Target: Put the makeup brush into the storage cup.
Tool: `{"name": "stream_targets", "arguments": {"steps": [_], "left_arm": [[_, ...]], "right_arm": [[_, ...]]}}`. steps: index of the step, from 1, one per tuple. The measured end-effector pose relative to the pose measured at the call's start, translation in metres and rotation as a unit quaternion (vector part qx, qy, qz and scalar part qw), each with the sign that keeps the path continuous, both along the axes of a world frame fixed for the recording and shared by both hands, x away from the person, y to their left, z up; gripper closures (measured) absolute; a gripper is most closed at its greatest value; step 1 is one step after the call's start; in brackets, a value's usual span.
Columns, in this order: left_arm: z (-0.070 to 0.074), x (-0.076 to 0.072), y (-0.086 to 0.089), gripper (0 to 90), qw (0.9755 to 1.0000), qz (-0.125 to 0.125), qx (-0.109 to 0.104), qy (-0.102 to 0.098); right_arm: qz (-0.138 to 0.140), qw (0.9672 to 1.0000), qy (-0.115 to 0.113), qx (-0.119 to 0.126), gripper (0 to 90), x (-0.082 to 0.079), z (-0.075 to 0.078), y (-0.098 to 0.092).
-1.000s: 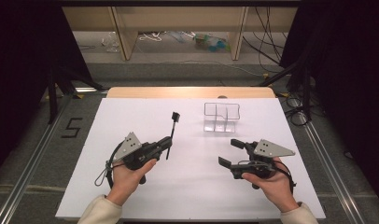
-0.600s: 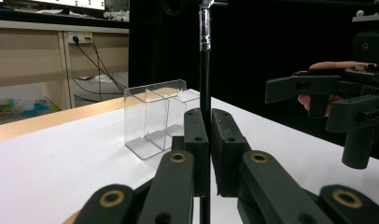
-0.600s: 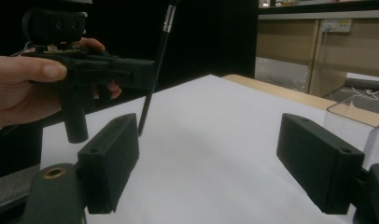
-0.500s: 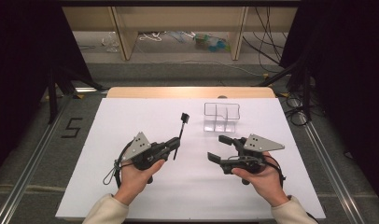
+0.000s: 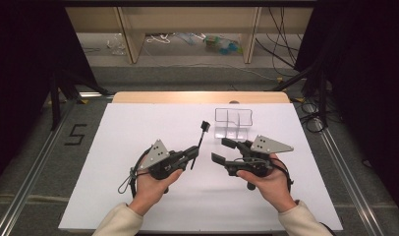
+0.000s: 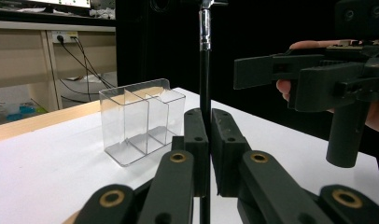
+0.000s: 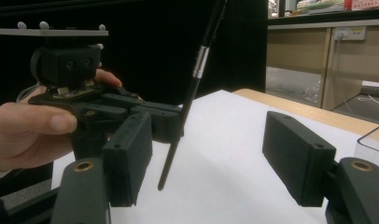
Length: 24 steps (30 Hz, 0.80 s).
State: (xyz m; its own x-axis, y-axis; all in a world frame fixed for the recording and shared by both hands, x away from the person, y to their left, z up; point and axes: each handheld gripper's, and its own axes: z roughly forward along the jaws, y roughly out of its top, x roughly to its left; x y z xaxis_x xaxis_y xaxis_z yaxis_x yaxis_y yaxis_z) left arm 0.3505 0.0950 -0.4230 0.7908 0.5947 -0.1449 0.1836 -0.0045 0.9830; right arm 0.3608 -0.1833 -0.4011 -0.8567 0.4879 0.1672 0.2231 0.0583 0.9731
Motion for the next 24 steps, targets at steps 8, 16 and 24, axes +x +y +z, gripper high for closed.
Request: {"name": "stream_targets", "arguments": {"steps": [8,16,24], "left_arm": [[0.000,0.000,-0.005,85.4,1.0000,-0.005,0.003,-0.001],[-0.001,0.000,-0.008,85.4,0.9999,-0.010,0.006,-0.004],[-0.002,-0.001,-0.013,85.4,0.9999,-0.013,0.009,-0.003]], "right_arm": [[-0.008,0.9999,-0.001,0.012,38.7,0.004,0.002,0.004],[-0.012,0.9999,-0.004,0.005,46.8,0.009,0.005,0.010],[-0.004,0.9999,-0.002,0.011,51.7,0.011,0.003,0.016]]}}
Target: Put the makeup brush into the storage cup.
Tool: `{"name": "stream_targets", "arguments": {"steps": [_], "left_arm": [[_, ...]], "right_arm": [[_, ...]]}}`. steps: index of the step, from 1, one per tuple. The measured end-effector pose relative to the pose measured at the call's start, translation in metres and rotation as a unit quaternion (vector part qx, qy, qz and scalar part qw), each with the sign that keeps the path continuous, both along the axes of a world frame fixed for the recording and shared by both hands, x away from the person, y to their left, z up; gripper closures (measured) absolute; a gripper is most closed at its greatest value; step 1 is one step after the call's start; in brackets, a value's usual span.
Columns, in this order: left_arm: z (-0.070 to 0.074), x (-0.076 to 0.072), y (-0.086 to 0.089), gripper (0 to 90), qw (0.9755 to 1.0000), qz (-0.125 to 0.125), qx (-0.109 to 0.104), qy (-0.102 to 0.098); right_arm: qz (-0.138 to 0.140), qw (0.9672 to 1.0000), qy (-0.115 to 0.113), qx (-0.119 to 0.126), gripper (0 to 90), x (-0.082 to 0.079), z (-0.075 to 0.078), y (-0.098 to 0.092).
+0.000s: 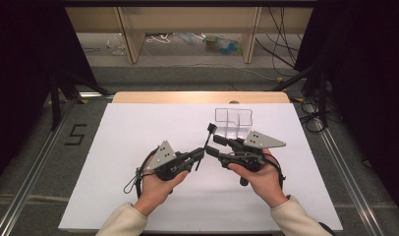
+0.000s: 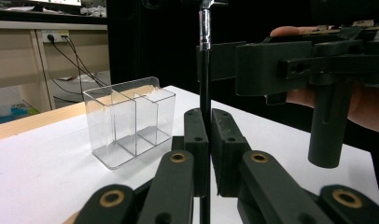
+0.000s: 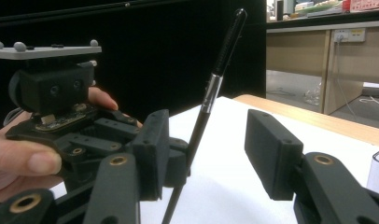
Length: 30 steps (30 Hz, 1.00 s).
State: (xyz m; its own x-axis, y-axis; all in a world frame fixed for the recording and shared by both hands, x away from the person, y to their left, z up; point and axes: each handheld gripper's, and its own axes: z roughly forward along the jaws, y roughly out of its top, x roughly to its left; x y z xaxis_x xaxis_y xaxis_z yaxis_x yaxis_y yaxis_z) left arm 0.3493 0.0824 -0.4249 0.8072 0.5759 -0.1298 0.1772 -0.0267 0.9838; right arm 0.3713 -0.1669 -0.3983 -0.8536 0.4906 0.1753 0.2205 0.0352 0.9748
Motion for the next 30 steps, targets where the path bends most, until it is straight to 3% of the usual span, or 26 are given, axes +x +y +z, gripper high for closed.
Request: {"name": "stream_targets", "arguments": {"steps": [10,30], "left_arm": [[-0.0016,0.0009,-0.0042,85.4,1.0000,-0.003,0.001,0.000],[-0.0031,0.0008,-0.0093,85.3,1.0000,0.001,-0.001,-0.001]], "right_arm": [[-0.006,1.0000,-0.001,0.005,58.0,0.0039,0.0007,0.0046],[-0.005,1.0000,-0.006,0.000,79.0,0.0063,0.0003,0.0073]]}}
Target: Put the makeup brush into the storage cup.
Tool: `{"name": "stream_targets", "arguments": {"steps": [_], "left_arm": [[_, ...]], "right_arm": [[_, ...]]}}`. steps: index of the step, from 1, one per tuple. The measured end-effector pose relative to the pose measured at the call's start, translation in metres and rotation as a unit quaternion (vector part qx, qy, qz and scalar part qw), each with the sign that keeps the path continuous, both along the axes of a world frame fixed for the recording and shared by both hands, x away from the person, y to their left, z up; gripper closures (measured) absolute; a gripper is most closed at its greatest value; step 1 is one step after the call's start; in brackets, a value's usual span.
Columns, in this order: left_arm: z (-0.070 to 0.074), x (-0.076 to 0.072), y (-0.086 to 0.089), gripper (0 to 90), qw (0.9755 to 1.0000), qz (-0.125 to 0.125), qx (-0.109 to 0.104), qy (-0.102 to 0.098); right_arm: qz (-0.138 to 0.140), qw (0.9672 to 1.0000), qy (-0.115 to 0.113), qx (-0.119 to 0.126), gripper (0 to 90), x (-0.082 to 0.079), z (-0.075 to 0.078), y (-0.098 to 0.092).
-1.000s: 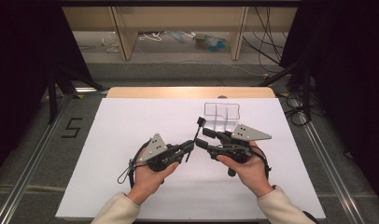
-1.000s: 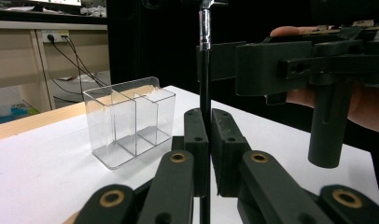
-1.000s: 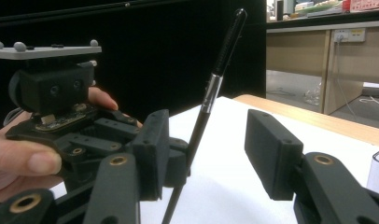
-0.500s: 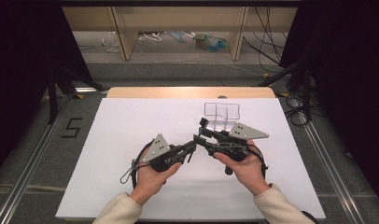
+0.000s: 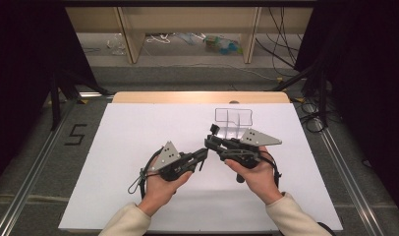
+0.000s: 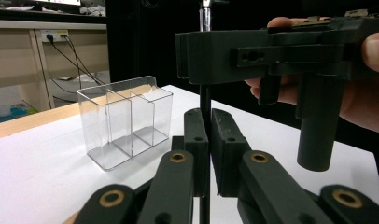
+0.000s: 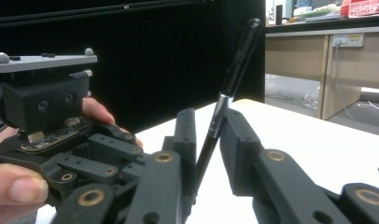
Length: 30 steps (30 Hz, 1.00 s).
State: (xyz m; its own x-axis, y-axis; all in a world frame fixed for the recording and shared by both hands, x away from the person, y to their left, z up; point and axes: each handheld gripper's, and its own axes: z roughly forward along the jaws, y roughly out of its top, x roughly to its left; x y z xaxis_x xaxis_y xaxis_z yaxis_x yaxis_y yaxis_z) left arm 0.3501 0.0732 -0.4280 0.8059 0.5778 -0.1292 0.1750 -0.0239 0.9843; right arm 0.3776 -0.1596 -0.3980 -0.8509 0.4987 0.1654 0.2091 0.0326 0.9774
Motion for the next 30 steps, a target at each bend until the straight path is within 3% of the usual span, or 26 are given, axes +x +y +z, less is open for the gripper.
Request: {"name": "stream_targets", "arguments": {"steps": [9,13,19,24,30], "left_arm": [[-0.001,0.000,-0.003,85.6,1.0000,0.000,0.008,-0.005],[0.000,0.000,-0.002,78.9,0.9999,0.001,0.011,-0.007],[0.002,-0.002,0.006,59.5,0.9997,0.006,0.021,-0.010],[0.002,-0.005,0.017,34.8,0.9995,0.020,0.025,-0.003],[0.004,-0.007,0.024,23.8,0.9991,0.031,0.029,-0.007]], "right_arm": [[0.005,0.9999,-0.010,0.001,85.3,-0.001,0.000,0.001],[0.002,0.9999,-0.012,-0.003,85.5,-0.001,0.002,-0.002],[-0.008,0.9997,-0.024,-0.005,85.5,0.001,0.003,-0.005],[-0.011,0.9997,-0.021,-0.011,85.5,0.001,0.004,-0.008],[-0.012,0.9996,-0.025,-0.010,85.5,0.002,0.006,-0.011]]}}
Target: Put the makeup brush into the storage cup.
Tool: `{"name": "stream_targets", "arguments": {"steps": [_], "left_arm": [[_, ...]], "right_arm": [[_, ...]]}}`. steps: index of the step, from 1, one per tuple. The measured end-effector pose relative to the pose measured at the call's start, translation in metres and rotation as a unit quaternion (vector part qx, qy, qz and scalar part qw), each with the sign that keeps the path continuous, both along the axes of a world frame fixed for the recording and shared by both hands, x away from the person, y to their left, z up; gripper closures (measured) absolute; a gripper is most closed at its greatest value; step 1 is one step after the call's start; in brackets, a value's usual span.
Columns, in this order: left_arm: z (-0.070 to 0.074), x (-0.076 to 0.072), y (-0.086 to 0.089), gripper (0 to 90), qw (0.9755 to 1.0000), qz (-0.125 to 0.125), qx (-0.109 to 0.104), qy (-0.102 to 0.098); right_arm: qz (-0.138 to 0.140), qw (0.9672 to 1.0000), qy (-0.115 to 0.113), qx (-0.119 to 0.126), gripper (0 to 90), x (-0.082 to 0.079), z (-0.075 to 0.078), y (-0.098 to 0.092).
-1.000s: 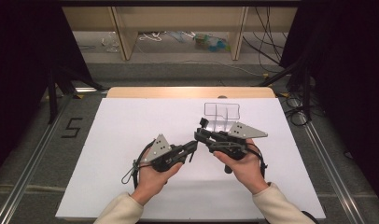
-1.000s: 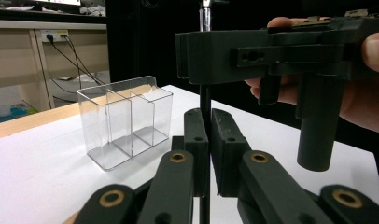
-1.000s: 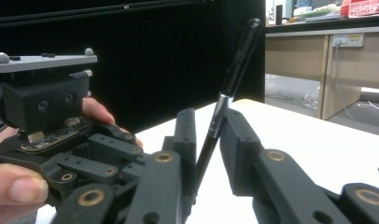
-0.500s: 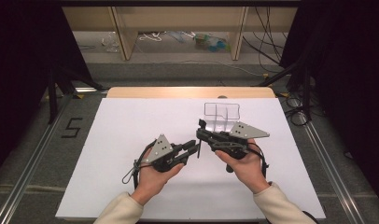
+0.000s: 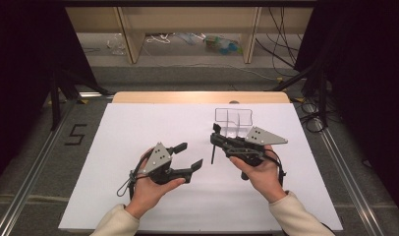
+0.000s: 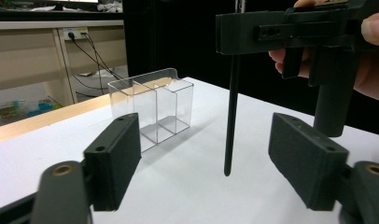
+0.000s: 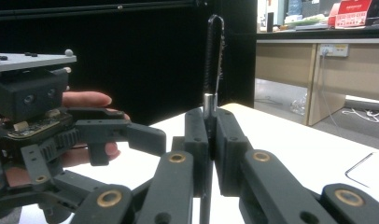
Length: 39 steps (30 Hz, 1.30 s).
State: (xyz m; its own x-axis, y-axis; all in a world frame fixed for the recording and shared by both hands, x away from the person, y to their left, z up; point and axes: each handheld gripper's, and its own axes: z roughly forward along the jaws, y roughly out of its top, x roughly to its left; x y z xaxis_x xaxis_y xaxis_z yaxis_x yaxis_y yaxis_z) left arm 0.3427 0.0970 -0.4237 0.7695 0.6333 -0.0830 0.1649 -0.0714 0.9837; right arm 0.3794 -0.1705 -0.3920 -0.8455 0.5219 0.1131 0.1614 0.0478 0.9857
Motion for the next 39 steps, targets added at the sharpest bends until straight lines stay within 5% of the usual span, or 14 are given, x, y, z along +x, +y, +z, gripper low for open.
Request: {"name": "stream_targets", "arguments": {"steps": [35,36,39], "left_arm": [[-0.001,-0.022,0.045,19.9,0.9988,0.048,-0.002,-0.011],[-0.001,-0.022,0.046,19.9,0.9988,0.048,-0.002,-0.012],[-0.001,-0.023,0.050,19.9,0.9985,0.054,-0.004,-0.010]], "right_arm": [[-0.027,0.9996,-0.006,0.006,85.5,0.004,0.006,-0.012],[-0.033,0.9992,-0.020,0.008,85.4,0.006,0.006,-0.013],[-0.032,0.9994,-0.009,0.010,85.5,0.005,0.007,-0.014]]}}
